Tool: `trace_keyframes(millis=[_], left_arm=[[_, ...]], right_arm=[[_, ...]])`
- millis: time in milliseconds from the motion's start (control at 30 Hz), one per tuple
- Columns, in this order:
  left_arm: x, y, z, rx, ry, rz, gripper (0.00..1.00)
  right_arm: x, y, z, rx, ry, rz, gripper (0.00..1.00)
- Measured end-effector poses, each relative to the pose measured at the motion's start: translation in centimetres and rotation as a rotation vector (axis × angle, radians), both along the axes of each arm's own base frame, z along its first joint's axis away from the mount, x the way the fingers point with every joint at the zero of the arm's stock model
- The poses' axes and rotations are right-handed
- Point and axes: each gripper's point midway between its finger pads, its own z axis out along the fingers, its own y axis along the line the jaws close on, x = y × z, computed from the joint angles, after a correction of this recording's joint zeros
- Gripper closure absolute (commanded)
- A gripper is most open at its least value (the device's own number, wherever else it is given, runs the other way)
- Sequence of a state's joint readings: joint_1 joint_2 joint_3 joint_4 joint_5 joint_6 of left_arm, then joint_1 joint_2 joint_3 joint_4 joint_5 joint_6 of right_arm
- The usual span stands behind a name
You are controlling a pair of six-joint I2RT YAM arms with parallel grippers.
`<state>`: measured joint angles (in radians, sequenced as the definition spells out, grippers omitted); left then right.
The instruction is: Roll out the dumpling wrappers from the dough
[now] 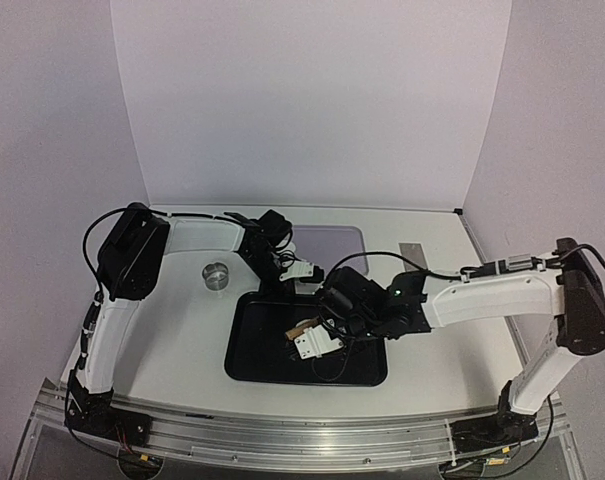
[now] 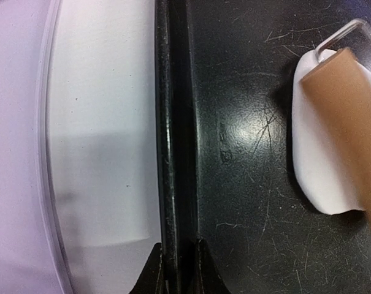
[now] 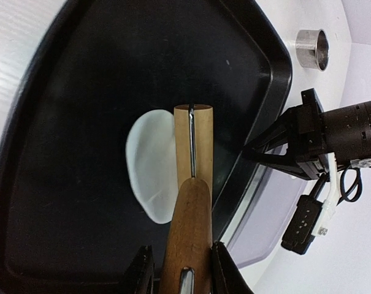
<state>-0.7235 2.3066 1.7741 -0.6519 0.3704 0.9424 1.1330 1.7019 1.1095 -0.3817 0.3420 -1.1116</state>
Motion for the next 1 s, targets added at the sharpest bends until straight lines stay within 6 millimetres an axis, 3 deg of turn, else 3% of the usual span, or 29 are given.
trace_keyframes(millis=[100,200,500,633,867,1000], left_arm=[[0.0,0.0,0.0,0.000,0.000,0.000,1.00],[0.0,0.0,0.0,0.000,-0.001,0.000,1.00],[-0.1,-0.3,0.1,-0.006,-0.004,-0.007,1.00],[-0.1,-0.3,0.0,-0.005,-0.003,-0.006,1.00],[0.0,-0.1,0.0,-0.003,-0.003,-0.003,1.00],[0.0,-0.1,0.0,-0.003,-0.003,-0.003,1.00]], right_arm=[[1.6,1.0,0.2,0.018,-0.025,-0.019,1.00],[1.9,0.9,0.3,0.044,-0.040,-0.029,1.00],[-1.6,-2.9,0.6,0.012,0.000,0.008,1.00],[-1.0,-2.2,0.2,-0.021,0.012,0.003,1.00],[2.1,0.0,-0.1,-0.004,-0.018,-0.039,1.00],[1.9,-0.5,0.1,0.032,-0.029,-0.049,1.00]])
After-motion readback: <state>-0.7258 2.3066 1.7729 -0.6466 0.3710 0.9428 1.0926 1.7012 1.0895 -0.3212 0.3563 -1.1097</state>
